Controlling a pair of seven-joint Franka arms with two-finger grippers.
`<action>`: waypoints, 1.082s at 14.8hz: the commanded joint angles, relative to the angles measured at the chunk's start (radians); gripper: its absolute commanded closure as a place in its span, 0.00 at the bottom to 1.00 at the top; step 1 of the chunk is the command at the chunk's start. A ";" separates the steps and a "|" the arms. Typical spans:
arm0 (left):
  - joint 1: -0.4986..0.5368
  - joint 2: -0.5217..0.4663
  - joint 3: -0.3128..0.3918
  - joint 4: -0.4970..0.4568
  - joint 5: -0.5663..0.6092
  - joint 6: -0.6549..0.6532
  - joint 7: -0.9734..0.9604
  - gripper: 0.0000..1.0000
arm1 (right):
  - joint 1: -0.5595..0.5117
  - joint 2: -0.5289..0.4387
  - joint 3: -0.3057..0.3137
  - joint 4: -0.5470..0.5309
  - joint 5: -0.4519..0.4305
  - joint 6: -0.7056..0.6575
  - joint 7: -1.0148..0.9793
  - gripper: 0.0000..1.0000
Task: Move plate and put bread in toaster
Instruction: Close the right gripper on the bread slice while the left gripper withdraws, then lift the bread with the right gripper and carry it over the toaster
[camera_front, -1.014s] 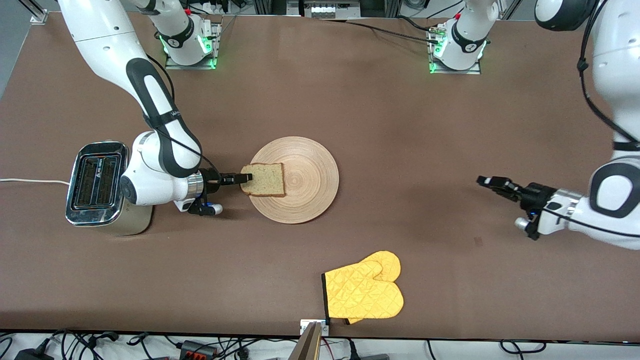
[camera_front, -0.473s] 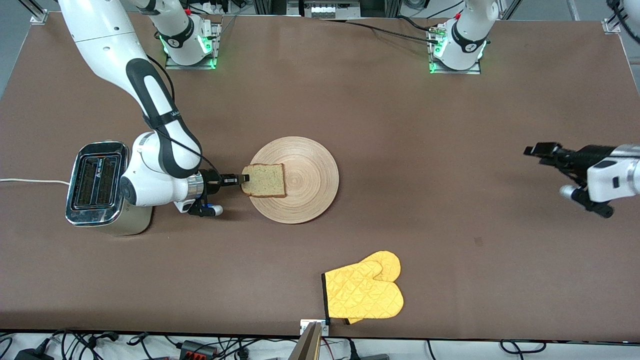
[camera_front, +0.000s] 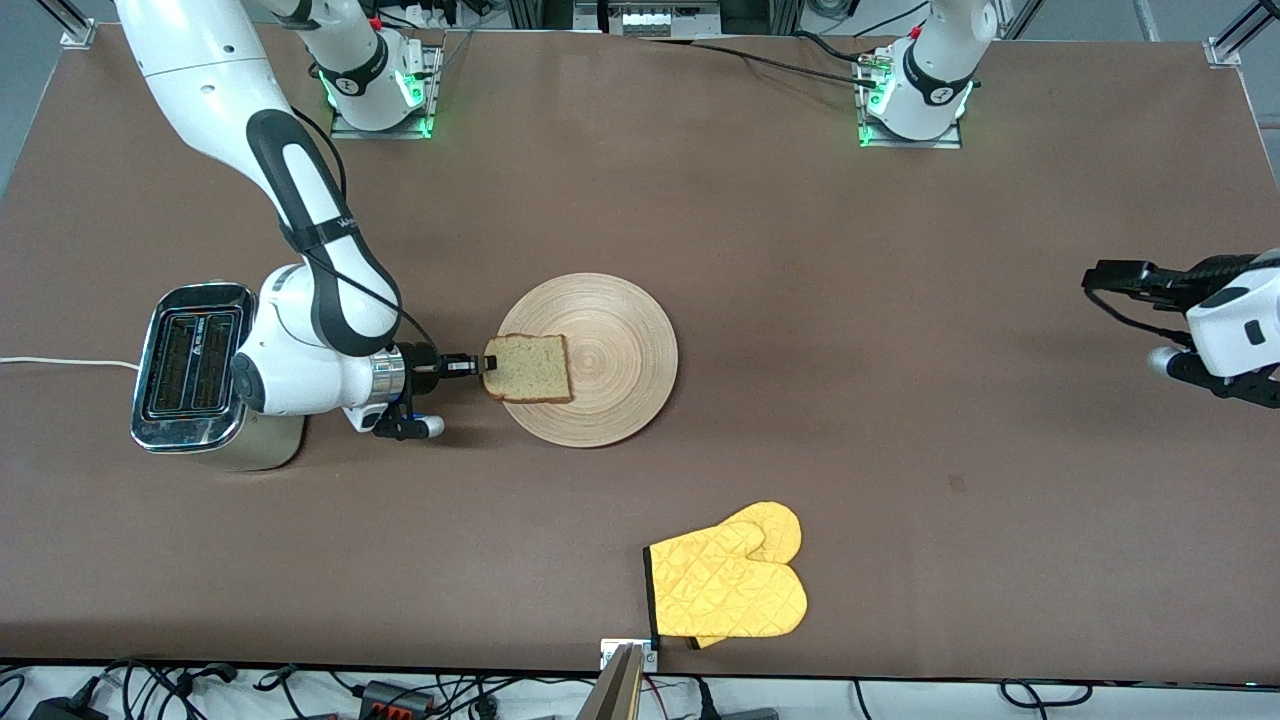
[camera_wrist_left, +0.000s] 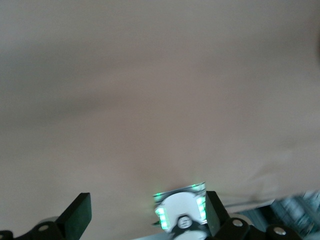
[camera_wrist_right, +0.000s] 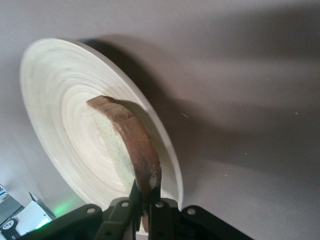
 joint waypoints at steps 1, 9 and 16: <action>-0.008 -0.107 -0.027 -0.103 0.025 0.053 -0.133 0.00 | 0.002 -0.038 -0.003 0.028 -0.017 -0.039 0.058 1.00; 0.003 -0.457 -0.060 -0.604 0.019 0.452 -0.145 0.00 | -0.001 -0.091 -0.005 0.309 -0.360 -0.311 0.337 1.00; -0.050 -0.565 -0.021 -0.727 0.013 0.601 -0.153 0.00 | -0.008 -0.214 -0.006 0.311 -0.647 -0.352 0.340 1.00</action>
